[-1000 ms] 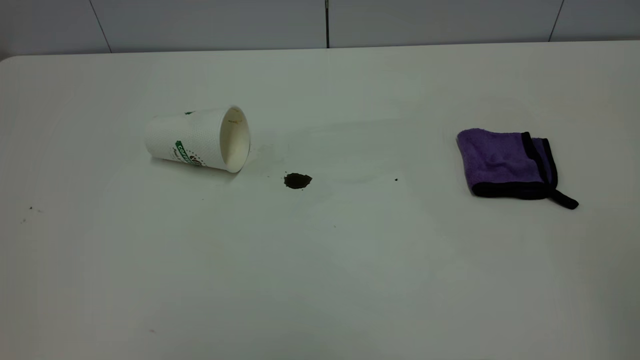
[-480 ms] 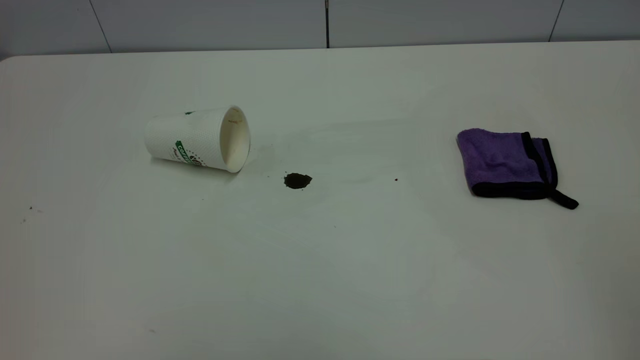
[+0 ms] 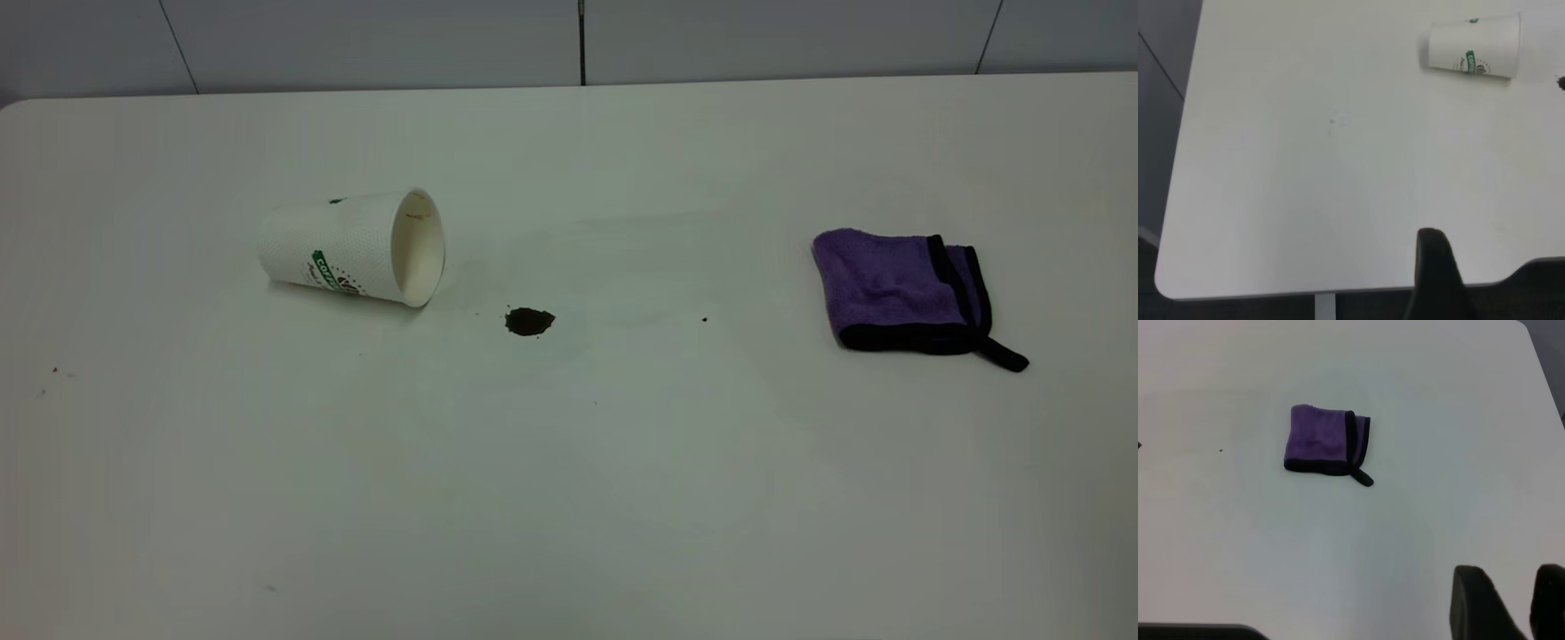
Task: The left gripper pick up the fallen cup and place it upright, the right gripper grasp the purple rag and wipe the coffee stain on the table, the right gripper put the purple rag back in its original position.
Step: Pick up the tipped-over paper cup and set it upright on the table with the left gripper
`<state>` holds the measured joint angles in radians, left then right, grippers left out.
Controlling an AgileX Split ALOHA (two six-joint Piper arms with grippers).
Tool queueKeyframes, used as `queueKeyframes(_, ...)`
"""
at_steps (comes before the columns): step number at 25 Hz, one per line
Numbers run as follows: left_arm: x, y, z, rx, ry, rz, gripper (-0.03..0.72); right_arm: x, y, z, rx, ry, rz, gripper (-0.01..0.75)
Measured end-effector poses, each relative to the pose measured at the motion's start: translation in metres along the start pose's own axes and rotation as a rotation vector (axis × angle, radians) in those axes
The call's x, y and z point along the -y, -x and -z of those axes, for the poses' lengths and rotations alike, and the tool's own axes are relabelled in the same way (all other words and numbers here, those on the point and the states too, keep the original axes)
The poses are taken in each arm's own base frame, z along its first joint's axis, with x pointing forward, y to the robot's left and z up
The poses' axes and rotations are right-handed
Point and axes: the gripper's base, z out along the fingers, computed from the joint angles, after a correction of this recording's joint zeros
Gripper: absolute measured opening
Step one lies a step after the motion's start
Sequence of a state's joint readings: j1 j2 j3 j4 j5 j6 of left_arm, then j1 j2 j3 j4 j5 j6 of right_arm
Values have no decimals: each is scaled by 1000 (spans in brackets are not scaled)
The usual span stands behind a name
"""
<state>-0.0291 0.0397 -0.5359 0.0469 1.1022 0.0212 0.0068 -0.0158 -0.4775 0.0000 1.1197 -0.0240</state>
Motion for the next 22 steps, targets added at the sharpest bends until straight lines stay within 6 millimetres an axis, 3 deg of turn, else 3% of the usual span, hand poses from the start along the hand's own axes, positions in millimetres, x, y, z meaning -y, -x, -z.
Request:
queueKeyframes(4, -4, 35, -12, -114, 32, -14, 530, 0, 0, 0, 0, 0, 0, 239)
queueKeyframes(10, -4, 97, -65, -213, 36, -21, 647, 0, 0, 0, 0, 0, 0, 239)
queueKeyframes(14, -1, 137, -106, -247, 14, -27, 683, 0, 0, 0, 0, 0, 0, 239)
queueKeyframes(18, 17, 170, -156, -296, -25, -105, 690, 0, 0, 0, 0, 0, 0, 239)
queueKeyframes(22, 50, 192, -207, -358, 4, -178, 690, 0, 0, 0, 0, 0, 0, 239)
